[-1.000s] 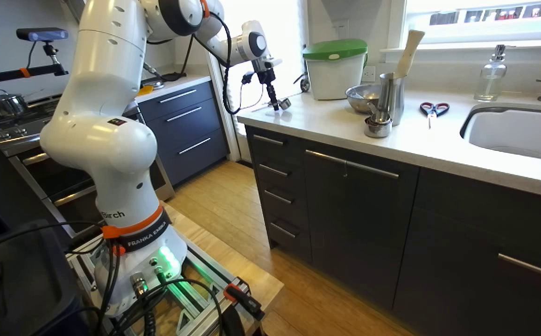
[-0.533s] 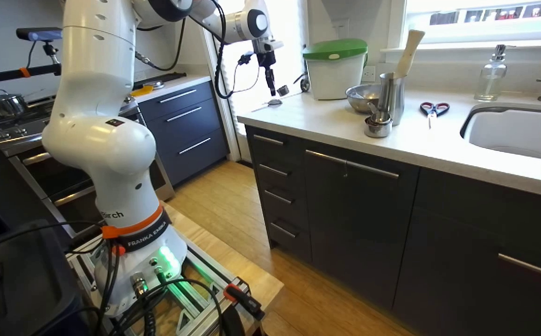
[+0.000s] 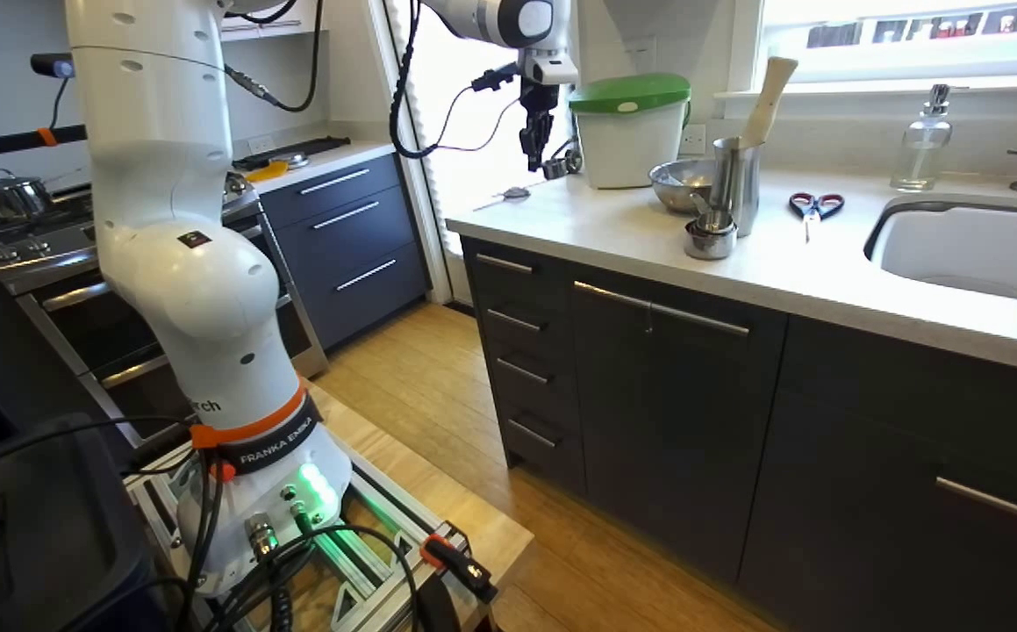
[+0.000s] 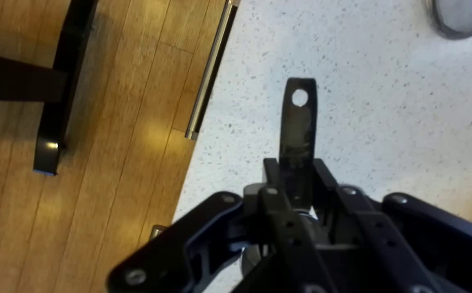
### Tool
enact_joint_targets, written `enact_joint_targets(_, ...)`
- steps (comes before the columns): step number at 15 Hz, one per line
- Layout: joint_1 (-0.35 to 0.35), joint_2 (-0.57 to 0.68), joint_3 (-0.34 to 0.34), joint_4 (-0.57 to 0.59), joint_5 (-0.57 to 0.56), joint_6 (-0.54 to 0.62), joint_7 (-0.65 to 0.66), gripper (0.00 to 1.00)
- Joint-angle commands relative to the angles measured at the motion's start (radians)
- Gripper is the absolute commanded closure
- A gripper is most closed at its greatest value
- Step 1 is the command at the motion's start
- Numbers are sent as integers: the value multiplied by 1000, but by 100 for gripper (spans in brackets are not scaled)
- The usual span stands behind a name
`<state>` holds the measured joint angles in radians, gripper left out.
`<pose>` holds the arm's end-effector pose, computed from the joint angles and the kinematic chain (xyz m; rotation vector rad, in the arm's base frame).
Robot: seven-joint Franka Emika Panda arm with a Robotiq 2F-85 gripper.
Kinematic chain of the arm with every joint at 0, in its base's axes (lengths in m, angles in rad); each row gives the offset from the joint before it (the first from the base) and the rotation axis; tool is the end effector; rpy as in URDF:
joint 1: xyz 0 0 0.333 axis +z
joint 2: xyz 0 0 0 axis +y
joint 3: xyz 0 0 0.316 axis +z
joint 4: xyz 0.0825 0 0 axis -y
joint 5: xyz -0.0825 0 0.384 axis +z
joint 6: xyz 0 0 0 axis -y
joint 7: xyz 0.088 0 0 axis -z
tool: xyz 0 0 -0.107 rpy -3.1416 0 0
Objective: Put the measuring cup onto the other measuring cups
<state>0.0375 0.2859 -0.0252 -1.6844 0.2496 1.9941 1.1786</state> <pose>0.6451 0.0245 0.4364 -2.3715 1.7389 0.1542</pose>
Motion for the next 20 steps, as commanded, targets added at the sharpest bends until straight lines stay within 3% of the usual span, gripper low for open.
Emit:
enact_joint_targets(1,-65,-76,-24,-137,142,54,7,95)
enact_joint_targets(2,-41,-23,-17,-45,76,7,0,78)
enact_joint_targets(7,-66,-48,-28,-94,119,23,1,78)
enact_joint_targets(8,-64,-49,-27,-95,120,23,1,95)
enact_joint_targets(20,-252,-22,-149,-71,424,20,80,95)
